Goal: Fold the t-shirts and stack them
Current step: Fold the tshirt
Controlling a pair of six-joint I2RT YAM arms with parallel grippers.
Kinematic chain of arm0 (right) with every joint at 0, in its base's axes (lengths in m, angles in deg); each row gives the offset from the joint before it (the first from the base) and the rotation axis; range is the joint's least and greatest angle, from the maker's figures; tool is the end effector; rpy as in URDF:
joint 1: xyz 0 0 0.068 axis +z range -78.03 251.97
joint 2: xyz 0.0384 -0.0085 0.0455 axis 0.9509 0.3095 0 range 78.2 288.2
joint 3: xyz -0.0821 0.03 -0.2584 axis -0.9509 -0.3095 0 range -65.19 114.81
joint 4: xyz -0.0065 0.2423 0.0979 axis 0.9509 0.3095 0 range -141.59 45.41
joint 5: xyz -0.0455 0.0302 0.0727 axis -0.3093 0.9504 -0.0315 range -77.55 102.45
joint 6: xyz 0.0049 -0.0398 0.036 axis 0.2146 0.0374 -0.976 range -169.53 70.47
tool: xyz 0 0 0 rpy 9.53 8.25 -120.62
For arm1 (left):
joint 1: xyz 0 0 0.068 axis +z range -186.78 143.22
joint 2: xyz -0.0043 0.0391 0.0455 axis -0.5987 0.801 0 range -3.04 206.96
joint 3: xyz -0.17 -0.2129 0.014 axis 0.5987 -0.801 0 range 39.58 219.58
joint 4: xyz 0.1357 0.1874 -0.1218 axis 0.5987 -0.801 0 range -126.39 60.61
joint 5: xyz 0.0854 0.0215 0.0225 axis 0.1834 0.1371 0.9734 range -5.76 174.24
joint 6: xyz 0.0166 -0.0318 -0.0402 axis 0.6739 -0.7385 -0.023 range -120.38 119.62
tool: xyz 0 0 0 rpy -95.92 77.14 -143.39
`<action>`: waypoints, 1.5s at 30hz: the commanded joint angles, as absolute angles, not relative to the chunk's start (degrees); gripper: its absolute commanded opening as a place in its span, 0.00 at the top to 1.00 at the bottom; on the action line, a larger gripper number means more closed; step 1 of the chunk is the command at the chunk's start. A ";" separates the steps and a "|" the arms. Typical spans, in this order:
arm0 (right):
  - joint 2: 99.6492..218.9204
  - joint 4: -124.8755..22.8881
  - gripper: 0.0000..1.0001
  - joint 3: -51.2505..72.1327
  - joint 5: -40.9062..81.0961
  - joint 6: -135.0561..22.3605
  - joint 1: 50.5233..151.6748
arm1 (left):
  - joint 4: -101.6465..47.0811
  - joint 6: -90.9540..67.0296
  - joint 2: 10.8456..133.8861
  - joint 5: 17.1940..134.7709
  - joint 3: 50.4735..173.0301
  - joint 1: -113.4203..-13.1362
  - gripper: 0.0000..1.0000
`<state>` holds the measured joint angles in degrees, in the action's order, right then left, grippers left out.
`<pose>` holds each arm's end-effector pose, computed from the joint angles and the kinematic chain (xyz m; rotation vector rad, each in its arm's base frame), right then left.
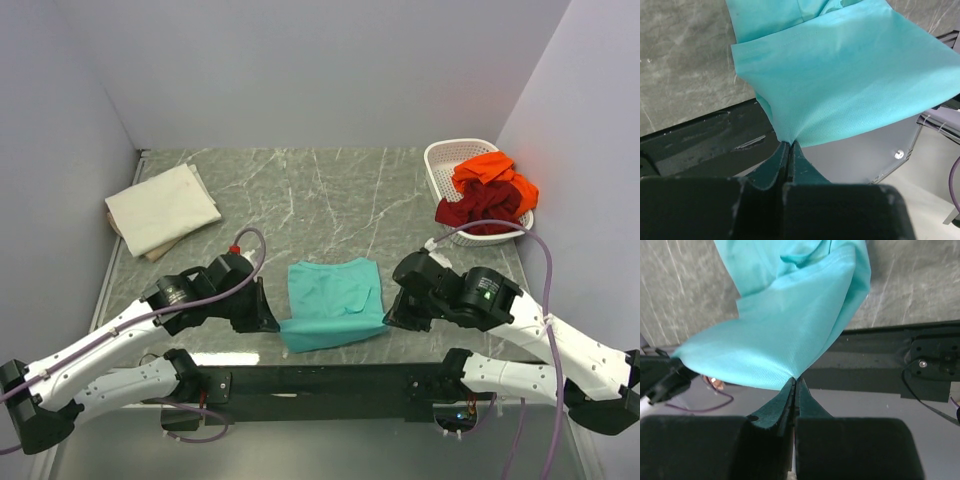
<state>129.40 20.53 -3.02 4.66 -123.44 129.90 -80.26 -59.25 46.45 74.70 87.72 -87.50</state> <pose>0.0765 0.1130 0.3290 0.4311 2.7247 0.5714 0.0979 -0.1288 0.2822 -0.1172 2.7513 -0.9019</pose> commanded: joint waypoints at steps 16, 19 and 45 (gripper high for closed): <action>135.33 17.23 1.00 3.27 2.43 -110.36 117.15 | -74.21 -50.05 50.75 70.54 89.77 -77.93 1.00; 136.82 16.26 1.00 4.15 2.61 -108.86 115.57 | -73.34 -48.20 51.36 68.60 89.50 -75.02 1.00; 158.00 1.95 1.00 9.69 6.21 -89.62 99.93 | -60.41 -35.10 76.84 58.23 94.16 -60.25 1.00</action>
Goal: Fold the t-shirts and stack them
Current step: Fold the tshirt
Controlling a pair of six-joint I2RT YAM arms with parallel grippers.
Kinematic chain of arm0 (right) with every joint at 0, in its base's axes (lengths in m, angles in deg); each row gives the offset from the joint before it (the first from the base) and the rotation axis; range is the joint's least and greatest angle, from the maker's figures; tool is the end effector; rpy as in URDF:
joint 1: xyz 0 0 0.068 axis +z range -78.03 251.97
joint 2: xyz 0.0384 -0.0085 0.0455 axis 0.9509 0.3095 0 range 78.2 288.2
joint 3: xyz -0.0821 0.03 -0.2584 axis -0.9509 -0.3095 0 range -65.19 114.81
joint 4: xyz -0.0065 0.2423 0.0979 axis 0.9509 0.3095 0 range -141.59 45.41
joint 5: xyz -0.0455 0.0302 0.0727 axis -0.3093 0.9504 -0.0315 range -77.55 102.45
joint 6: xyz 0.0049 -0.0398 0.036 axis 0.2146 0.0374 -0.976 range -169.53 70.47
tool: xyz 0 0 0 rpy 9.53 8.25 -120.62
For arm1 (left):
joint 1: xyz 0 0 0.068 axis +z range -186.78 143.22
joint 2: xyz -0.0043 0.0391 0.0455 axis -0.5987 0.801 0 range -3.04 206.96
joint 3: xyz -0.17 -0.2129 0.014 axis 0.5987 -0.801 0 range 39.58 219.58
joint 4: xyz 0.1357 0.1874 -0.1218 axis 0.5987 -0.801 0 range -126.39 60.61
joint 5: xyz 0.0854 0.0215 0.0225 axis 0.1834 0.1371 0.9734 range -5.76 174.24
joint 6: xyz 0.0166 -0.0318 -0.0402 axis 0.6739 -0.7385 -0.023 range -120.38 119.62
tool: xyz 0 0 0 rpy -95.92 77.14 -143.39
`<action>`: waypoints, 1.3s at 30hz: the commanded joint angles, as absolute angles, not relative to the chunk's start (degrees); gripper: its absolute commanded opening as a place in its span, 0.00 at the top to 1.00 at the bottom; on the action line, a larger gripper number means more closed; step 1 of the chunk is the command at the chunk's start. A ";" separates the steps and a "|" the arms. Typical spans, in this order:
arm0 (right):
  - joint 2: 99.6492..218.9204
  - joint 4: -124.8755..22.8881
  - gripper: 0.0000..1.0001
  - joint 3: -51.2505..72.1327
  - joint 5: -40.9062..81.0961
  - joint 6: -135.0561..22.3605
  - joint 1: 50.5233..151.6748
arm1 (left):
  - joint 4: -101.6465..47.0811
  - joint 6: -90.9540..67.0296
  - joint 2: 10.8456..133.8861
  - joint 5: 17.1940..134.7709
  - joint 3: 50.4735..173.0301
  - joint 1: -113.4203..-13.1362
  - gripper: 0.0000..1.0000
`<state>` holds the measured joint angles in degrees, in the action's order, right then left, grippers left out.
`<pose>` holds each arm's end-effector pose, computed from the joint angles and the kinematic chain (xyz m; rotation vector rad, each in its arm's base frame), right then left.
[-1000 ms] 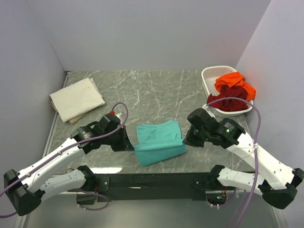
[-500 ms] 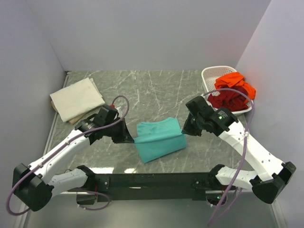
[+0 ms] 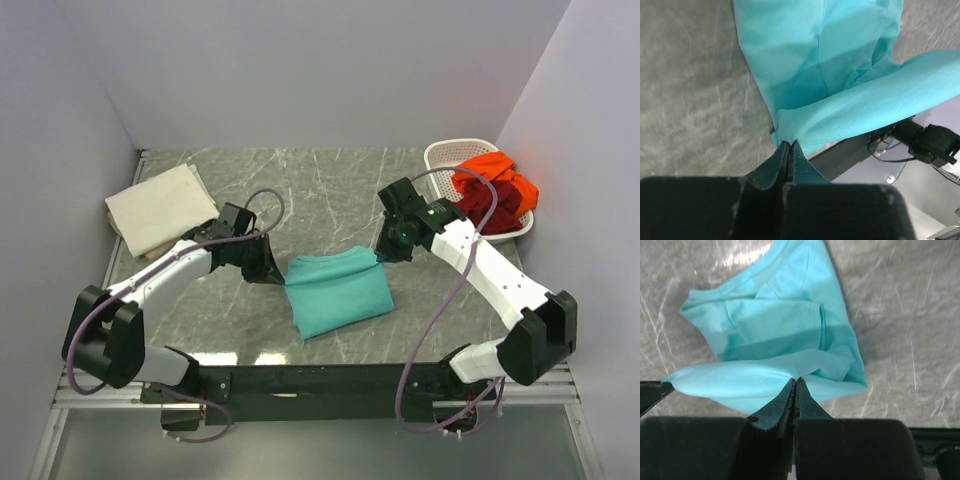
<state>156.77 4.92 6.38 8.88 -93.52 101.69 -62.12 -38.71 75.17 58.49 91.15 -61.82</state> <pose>0.2329 0.1304 0.3039 0.3572 2.6939 0.3160 0.2345 -0.1265 0.2244 -0.1483 2.7710 -0.9370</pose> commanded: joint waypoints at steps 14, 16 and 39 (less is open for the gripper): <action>178.76 -5.44 0.17 30.87 12.27 -74.32 93.86 | -56.46 -36.86 84.50 70.89 107.88 -54.18 0.16; 176.74 -7.20 0.16 28.43 14.47 -73.01 93.77 | -55.24 -37.64 83.10 69.66 106.13 -54.44 0.16; 156.43 -18.63 0.35 -7.62 15.01 -81.35 97.99 | -40.89 -46.44 86.25 67.10 93.45 -66.75 0.26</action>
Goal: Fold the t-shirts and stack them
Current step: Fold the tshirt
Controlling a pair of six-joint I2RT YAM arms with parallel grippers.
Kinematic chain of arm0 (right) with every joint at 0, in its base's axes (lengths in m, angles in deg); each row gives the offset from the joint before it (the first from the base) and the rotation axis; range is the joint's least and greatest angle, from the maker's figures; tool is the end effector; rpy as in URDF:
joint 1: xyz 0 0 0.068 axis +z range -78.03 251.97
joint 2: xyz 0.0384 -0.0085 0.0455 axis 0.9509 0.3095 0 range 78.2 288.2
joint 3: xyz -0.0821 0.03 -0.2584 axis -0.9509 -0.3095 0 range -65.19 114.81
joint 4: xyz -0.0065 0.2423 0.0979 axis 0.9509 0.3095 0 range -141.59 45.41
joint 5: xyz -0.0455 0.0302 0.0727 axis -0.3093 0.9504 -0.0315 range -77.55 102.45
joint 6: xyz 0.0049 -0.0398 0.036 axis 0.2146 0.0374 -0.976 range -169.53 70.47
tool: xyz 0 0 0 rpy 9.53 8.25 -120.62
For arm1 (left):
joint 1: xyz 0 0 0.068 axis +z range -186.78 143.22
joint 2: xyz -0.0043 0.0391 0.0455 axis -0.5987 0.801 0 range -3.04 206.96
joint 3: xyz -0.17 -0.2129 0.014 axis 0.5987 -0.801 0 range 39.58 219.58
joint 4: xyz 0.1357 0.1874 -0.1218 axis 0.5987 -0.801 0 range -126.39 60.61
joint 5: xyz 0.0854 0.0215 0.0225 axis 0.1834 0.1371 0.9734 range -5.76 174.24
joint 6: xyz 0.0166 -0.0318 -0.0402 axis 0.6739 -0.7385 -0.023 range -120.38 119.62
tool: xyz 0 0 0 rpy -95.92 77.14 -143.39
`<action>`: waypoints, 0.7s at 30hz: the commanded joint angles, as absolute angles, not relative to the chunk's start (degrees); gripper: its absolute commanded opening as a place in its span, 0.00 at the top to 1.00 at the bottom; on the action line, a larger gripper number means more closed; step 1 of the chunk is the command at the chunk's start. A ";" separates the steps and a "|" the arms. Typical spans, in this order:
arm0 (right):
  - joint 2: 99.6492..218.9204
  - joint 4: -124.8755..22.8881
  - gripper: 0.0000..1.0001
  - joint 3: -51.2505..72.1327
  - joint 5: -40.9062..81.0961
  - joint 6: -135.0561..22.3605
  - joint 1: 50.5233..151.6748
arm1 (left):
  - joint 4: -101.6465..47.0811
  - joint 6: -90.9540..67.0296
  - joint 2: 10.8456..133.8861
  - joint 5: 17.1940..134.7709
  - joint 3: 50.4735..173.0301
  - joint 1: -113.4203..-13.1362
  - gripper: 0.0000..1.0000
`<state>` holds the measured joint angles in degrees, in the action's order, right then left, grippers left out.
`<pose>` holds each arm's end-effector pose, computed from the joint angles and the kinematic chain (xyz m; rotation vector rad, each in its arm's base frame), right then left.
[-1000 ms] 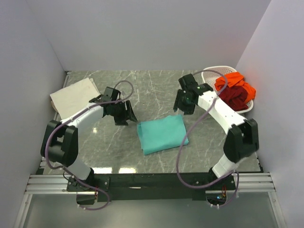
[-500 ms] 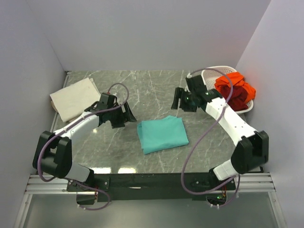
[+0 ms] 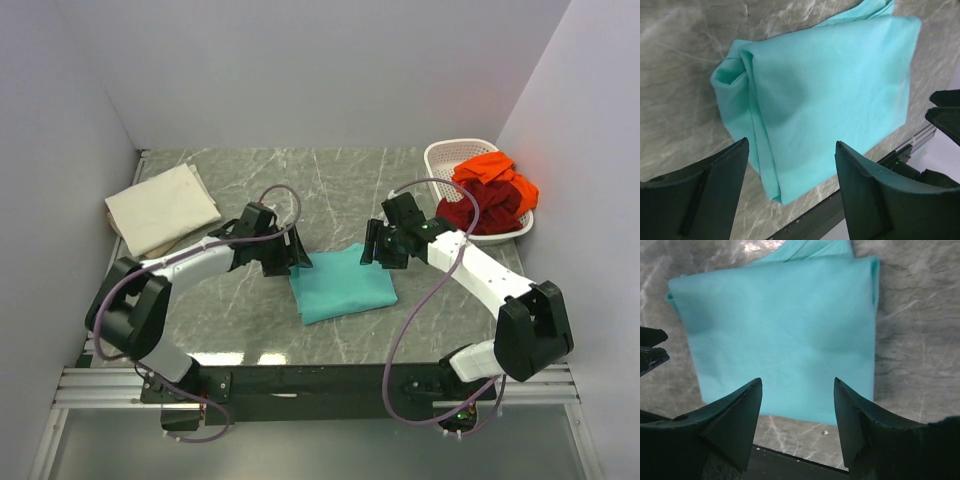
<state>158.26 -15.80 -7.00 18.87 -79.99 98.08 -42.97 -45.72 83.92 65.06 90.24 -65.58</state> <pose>0.2520 0.1279 0.2456 0.0575 2.6526 0.4956 0.2646 -0.1587 0.1981 -0.2172 2.6198 -0.9312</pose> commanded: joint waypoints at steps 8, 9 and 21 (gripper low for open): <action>159.58 -22.32 0.29 -8.42 13.33 -79.42 95.36 | -43.62 -45.47 92.32 71.23 97.15 -68.42 0.27; 160.29 -23.02 0.29 -8.24 13.33 -79.07 94.92 | -43.97 -45.21 92.84 71.50 97.50 -68.68 0.27; 169.52 -29.17 0.31 -7.01 16.67 -74.06 89.12 | -42.31 -45.21 96.54 71.50 99.17 -70.35 0.38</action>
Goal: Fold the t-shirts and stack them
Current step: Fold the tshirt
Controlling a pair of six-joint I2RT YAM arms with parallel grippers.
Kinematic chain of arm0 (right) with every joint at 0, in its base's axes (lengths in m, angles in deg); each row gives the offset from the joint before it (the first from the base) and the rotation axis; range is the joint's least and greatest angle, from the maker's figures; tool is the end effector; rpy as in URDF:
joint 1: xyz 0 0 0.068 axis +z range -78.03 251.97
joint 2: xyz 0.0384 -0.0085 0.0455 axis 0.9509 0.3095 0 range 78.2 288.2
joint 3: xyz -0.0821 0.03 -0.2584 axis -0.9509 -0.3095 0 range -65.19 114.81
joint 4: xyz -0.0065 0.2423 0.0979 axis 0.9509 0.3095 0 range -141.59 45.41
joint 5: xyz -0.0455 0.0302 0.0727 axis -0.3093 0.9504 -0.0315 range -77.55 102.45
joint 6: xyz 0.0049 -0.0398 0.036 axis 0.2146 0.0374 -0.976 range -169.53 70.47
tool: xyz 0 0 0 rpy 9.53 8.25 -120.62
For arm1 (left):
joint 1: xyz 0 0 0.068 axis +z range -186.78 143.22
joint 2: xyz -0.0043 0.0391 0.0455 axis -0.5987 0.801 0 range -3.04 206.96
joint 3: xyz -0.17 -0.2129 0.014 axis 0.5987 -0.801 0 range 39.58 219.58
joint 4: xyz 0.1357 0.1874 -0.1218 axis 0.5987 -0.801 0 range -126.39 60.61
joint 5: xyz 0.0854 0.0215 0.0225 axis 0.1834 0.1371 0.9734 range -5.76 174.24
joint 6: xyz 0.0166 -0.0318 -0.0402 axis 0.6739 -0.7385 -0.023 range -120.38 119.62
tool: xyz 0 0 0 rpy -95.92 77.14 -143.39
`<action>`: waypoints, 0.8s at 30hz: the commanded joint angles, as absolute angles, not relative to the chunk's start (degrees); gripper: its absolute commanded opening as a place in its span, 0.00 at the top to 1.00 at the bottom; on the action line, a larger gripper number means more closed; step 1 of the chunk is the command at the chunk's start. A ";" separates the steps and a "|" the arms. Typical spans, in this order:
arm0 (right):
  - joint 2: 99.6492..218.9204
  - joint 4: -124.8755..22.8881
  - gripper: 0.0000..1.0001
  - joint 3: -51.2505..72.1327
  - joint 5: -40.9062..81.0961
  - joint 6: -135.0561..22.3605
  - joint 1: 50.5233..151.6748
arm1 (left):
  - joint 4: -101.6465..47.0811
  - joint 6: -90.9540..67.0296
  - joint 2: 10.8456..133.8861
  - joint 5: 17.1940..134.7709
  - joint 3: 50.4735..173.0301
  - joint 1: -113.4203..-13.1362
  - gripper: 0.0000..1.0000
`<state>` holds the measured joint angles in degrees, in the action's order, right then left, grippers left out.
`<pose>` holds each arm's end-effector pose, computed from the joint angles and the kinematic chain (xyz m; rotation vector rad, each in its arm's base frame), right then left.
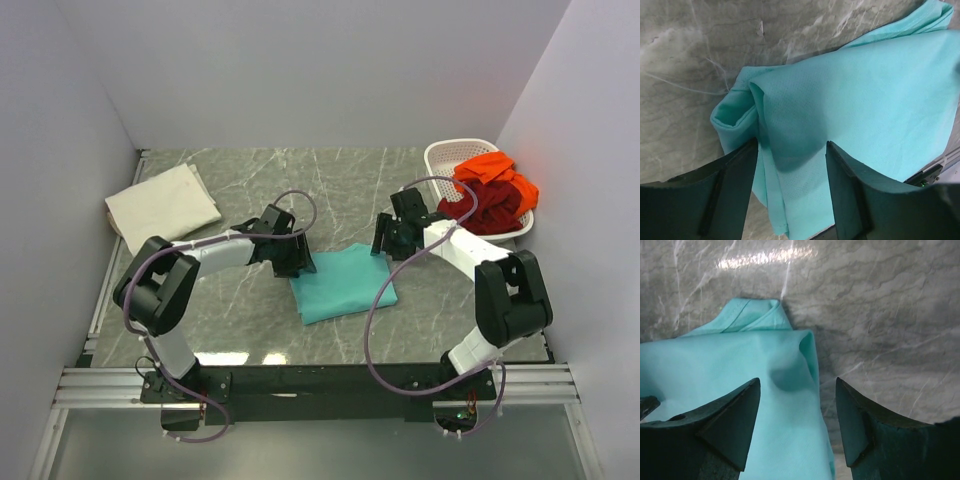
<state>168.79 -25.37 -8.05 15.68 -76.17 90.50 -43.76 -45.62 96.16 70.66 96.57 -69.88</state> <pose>0.2984 0.1021 0.1980 0.1673 2.6476 0.3453 0.2835 -0.1946 0.1633 -0.1918 2.7278 -0.7703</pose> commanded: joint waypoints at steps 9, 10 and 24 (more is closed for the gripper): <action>175.85 -32.07 0.39 -5.08 21.85 -71.25 87.00 | -41.95 -44.94 97.94 71.59 99.70 -70.44 0.61; 176.46 -32.25 0.42 -4.90 23.16 -71.24 86.91 | -42.04 -44.86 97.86 71.59 99.79 -70.53 0.64; 176.12 -31.46 0.90 -1.83 24.58 -71.07 86.56 | -40.64 -45.56 92.50 74.22 97.86 -70.97 1.00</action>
<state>177.84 -30.88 -4.35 24.84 -71.53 86.93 -43.34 -45.11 97.14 72.17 97.75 -70.60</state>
